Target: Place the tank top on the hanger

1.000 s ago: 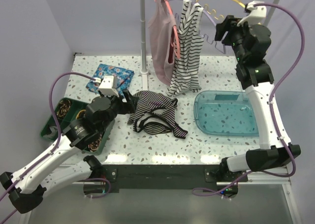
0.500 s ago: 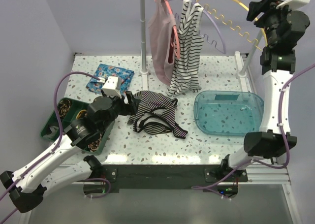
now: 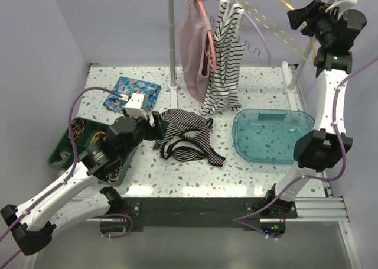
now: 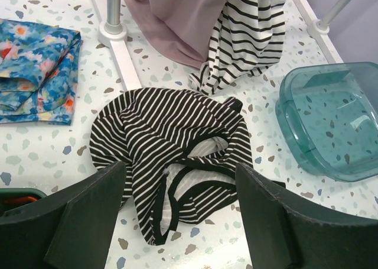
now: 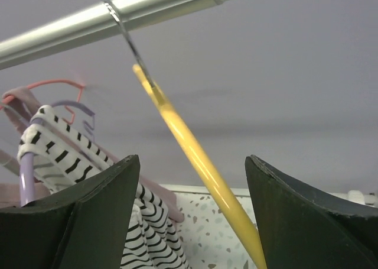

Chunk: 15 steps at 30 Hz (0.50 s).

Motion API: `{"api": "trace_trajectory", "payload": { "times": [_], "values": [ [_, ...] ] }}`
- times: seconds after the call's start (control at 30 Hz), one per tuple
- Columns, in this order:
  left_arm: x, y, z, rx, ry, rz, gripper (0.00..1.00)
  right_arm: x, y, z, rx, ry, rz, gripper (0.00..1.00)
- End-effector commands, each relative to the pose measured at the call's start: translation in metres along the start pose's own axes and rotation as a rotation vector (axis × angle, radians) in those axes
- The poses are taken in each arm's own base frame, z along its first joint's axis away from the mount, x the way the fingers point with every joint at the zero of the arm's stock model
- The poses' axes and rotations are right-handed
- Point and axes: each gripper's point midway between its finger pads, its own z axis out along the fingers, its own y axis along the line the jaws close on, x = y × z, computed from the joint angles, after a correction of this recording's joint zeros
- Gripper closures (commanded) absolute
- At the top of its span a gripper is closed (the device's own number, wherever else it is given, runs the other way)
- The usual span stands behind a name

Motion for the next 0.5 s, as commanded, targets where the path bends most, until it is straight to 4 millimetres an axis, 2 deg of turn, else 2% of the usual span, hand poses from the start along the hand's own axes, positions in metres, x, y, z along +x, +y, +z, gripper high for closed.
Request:
{"api": "trace_trajectory", "payload": {
  "times": [0.0,0.23,0.33,0.47],
  "values": [
    [-0.006,-0.001,0.002,0.006,-0.024,0.008,0.2,-0.011,0.03,-0.017,-0.113,-0.015,-0.004,0.24],
    [-0.004,-0.003,0.004,0.006,-0.017,0.008,0.2,0.006,0.037,-0.038,-0.107,0.015,0.016,0.27],
    [-0.004,-0.002,0.005,0.006,-0.017,0.004,0.2,0.002,0.045,-0.049,-0.107,0.006,0.014,0.31],
    [-0.003,-0.002,0.006,0.009,-0.014,0.001,0.2,0.007,0.039,-0.056,-0.038,0.033,0.01,0.4]
  ]
}}
